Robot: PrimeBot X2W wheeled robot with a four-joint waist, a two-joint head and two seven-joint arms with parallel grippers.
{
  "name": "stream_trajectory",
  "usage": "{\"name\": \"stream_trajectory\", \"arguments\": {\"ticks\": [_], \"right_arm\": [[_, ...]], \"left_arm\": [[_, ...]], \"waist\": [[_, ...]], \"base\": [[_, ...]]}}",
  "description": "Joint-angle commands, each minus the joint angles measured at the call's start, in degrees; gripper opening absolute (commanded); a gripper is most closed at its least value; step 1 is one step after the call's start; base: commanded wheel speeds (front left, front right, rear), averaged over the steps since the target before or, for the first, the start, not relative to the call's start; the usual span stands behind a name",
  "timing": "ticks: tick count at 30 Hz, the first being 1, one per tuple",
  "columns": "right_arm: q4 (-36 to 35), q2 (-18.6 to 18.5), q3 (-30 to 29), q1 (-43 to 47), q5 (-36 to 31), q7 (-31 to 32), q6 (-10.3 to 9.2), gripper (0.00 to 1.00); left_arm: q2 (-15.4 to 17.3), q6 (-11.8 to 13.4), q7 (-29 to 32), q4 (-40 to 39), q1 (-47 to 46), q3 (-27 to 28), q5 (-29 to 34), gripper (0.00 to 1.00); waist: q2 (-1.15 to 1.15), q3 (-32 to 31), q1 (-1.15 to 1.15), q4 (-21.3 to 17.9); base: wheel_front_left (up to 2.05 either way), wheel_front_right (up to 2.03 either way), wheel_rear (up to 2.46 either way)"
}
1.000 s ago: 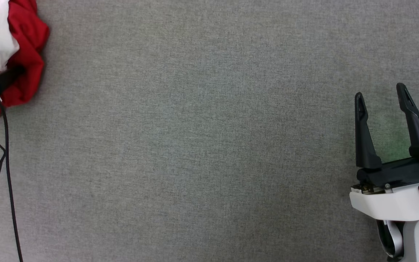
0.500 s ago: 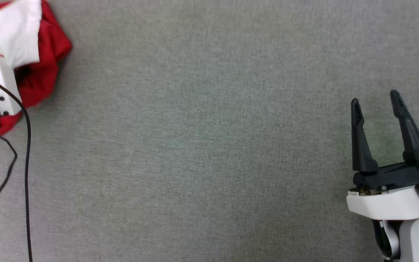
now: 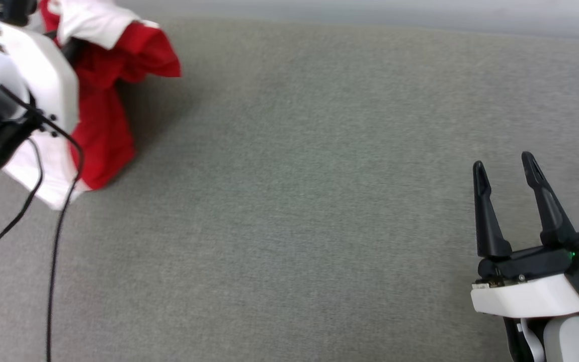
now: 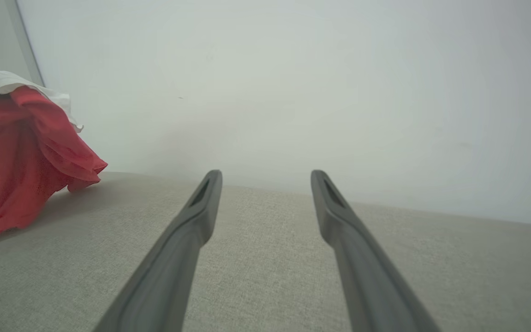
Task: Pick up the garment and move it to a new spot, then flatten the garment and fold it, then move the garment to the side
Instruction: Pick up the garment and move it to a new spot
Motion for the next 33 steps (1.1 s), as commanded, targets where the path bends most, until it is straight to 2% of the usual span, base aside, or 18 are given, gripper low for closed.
{"name": "stream_trajectory", "arguments": {"ticks": [1, 5, 9, 18, 25, 33], "right_arm": [[0.2, -0.05, -0.28, 0.9, 0.39, -0.12, -0.04, 1.0], [0.33, -0.03, -0.54, 1.34, 1.27, -0.12, -0.04, 1.0], [0.27, -0.03, -0.94, 1.55, 2.11, -0.12, -0.04, 1.0], [-0.08, -0.02, -1.13, 0.86, 3.8, -0.12, -0.04, 1.0], [-0.21, -0.01, -2.0, 0.26, 5.1, -0.12, -0.04, 1.0], [-0.55, -0.01, -2.93, 0.27, 6.05, -0.12, -0.04, 1.0]], "left_arm": [[-0.83, 0.03, -0.73, -1.23, -0.77, -0.73, 0.93, 0.0], [-2.42, 0.03, -1.99, -4.53, -0.97, -2.72, 2.83, 0.0], [-5.56, 0.03, -3.04, -7.21, -1.37, -5.1, 4.67, 0.0], [-15.56, 0.03, -5.81, -8.74, -2.11, -11.05, 6.11, 0.0], [-23.08, 0.03, -8.79, -6.71, -2.19, -16.67, 6.14, 0.0], [-32.4, 0.02, -11.52, 0.36, 0.99, -24.47, 6.12, 0.0]], "waist": [[0.0, -1.67, 0.0, -1.53], [0.0, -3.02, 0.0, -3.67], [0.0, -3.53, 0.0, -6.16], [0.0, -2.69, 0.0, -12.5], [0.0, -0.73, 0.0, -17.12], [0.0, 1.35, 0.0, -19.99]], "base": [[0.0, 0.0, 0.0], [0.0, 0.0, 0.0], [0.0, 0.0, 0.0], [0.0, 0.0, 0.0], [0.0, 0.0, 0.0], [0.0, 0.0, 0.0]]}}
